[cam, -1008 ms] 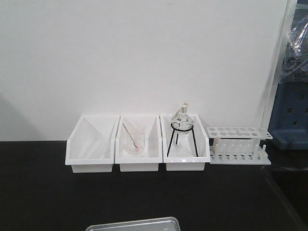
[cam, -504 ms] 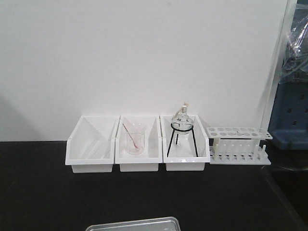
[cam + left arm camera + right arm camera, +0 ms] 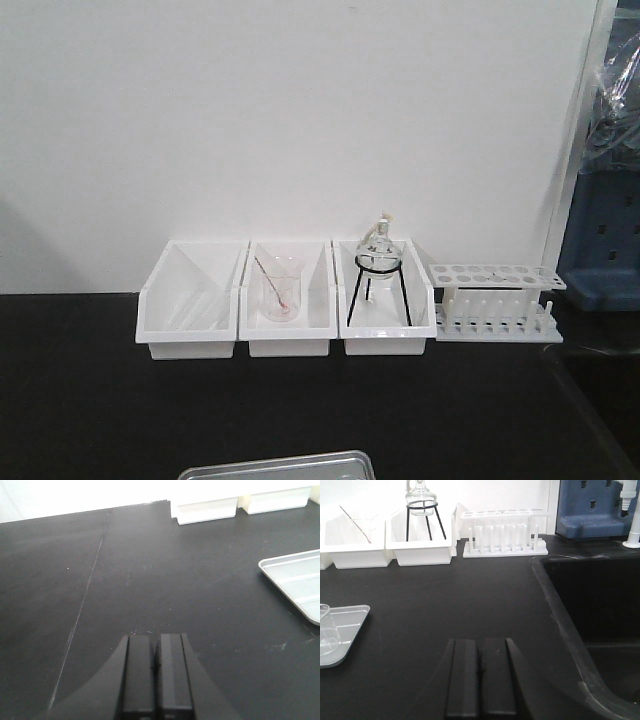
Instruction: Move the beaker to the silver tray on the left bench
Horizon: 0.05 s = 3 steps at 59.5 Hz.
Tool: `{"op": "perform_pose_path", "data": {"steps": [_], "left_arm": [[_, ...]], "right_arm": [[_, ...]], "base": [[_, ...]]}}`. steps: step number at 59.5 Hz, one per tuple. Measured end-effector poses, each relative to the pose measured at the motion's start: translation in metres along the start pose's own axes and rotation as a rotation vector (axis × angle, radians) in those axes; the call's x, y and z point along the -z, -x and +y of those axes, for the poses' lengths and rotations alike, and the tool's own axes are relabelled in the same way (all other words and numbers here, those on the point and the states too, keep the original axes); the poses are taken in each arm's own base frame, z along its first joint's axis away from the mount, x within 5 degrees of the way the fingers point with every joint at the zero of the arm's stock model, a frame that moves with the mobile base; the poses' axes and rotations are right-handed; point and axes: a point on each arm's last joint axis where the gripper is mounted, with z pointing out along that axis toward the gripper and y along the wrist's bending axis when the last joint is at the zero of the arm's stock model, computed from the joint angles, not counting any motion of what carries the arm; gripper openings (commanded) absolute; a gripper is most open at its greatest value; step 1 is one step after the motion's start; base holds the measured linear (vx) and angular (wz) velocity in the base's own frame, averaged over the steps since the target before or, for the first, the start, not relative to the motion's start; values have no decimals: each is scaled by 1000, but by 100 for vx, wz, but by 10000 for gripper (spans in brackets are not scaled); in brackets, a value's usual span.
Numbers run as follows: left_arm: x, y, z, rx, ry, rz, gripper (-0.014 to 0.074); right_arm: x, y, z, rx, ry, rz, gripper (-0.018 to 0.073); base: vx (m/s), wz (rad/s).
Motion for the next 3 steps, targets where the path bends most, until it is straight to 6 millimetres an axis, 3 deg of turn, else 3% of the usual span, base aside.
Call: {"op": "perform_pose_path", "data": {"steps": [3], "left_arm": [[0, 0, 0, 0, 0, 0, 1]], "right_arm": [[0, 0, 0, 0, 0, 0, -11]], "base": [[0, 0]]}}
